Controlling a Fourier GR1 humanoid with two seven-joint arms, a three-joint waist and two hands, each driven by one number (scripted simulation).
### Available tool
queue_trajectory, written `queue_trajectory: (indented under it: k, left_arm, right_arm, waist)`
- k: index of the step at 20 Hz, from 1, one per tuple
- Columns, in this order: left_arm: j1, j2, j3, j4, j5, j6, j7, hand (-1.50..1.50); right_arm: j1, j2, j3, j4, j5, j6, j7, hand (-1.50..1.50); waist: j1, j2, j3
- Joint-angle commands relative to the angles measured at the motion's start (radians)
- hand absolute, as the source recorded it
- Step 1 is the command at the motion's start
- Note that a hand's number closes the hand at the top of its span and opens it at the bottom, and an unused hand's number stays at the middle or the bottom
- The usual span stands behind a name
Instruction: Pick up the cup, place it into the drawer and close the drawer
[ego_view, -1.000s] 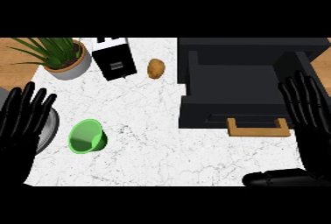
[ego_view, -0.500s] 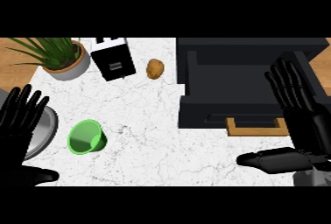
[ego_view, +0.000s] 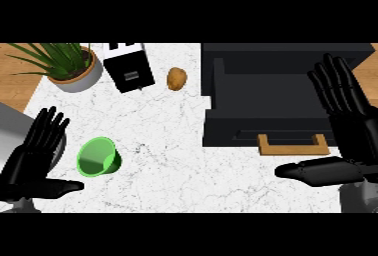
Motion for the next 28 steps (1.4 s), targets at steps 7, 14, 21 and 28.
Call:
queue_trajectory:
  k: [7, 14, 21, 28]
  left_arm:
    - [-0.064, 0.047, 0.036, 0.404, -0.120, -0.050, -0.266, -1.50]
    - [-0.222, 0.095, 0.057, 0.845, -0.236, -0.028, -0.540, -1.50]
    - [-0.352, 0.110, 0.055, 1.147, -0.303, 0.003, -0.765, -1.50]
    - [-0.359, 0.067, 0.043, 1.219, -0.322, 0.045, -0.881, -1.50]
  right_arm:
    - [-0.017, 0.011, -0.011, 0.049, 0.034, 0.005, -0.038, -1.50]
    - [-0.075, 0.002, -0.020, -0.004, 0.007, -0.008, 0.058, -1.50]
    - [-0.074, -0.014, -0.055, 0.086, -0.018, 0.038, -0.002, -1.50]
    - [-0.132, -0.015, -0.062, 0.124, -0.014, 0.034, -0.010, -1.50]
  waist:
    - [0.001, 0.000, 0.000]
    - [-0.012, 0.003, -0.002]
    - [-0.016, 0.006, -0.002]
    - [-0.013, 0.009, -0.003]
